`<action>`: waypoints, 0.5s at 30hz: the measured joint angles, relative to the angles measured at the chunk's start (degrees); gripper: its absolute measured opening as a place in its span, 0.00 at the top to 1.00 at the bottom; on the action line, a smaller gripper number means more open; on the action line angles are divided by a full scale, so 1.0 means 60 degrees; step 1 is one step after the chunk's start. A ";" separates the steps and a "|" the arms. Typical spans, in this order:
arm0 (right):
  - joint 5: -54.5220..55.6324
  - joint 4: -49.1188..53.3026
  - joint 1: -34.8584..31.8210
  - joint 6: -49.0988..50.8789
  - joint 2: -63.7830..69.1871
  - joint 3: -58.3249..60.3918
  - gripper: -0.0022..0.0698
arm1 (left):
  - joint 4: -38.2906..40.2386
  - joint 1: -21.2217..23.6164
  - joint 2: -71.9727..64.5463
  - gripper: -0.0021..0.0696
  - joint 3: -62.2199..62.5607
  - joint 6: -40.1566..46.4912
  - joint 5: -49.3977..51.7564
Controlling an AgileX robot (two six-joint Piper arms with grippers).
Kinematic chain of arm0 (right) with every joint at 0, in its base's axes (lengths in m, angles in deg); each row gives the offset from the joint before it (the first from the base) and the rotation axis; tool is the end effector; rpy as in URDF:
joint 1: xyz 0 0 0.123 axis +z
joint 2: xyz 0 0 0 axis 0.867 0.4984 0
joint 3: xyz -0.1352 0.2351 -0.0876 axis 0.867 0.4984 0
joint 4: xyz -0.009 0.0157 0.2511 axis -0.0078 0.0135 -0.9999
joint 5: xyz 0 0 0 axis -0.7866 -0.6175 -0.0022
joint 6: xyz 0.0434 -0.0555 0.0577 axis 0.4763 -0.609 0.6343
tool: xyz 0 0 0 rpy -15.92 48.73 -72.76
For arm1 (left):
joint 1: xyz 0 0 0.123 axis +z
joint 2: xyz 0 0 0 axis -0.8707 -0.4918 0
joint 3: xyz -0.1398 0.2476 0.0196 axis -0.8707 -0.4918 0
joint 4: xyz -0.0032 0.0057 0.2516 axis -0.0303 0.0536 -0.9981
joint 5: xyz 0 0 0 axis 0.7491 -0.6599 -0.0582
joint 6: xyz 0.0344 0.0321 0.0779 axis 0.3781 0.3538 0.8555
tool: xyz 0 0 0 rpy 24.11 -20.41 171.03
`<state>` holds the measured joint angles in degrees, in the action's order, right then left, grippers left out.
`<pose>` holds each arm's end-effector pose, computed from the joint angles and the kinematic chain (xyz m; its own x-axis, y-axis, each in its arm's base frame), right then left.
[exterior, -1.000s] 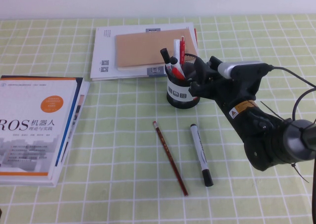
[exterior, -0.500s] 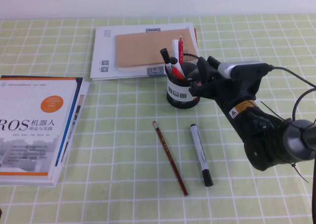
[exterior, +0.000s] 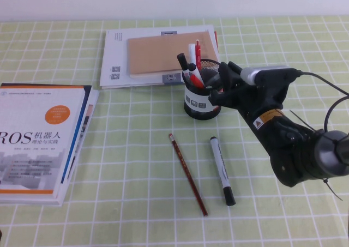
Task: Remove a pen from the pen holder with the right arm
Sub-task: 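Take a marker out of the pen holder and lay it on the table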
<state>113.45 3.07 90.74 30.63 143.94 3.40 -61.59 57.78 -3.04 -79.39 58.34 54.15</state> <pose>0.3555 0.2019 0.1602 -0.0683 0.3410 -0.9376 -0.4406 0.8328 0.3350 0.0519 -0.0079 0.1696 -0.3103 -0.0616 -0.9486 0.0820 0.9924 -0.0913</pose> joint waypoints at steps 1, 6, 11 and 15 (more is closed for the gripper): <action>-0.0107 0.0005 0.0000 0.0000 -0.0076 0.0000 0.91 | 0.0000 0.0000 0.0000 0.98 0.0000 0.0000 0.0000; -0.0510 0.0178 0.0000 -0.0052 -0.0785 0.0000 0.91 | 0.0000 0.0000 0.0000 0.98 0.0000 0.0000 0.0000; -0.1231 0.0258 0.0000 -0.0635 -0.1715 0.0000 0.91 | 0.0000 0.0000 0.0000 0.98 0.0000 0.0000 0.0000; -0.2373 0.0405 0.0000 -0.0885 -0.2617 0.0000 0.91 | 0.0000 0.0000 0.0000 0.98 0.0000 0.0000 0.0000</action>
<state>99.21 5.50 90.74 25.32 128.24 3.40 -61.59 57.78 -3.04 -79.39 58.34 54.15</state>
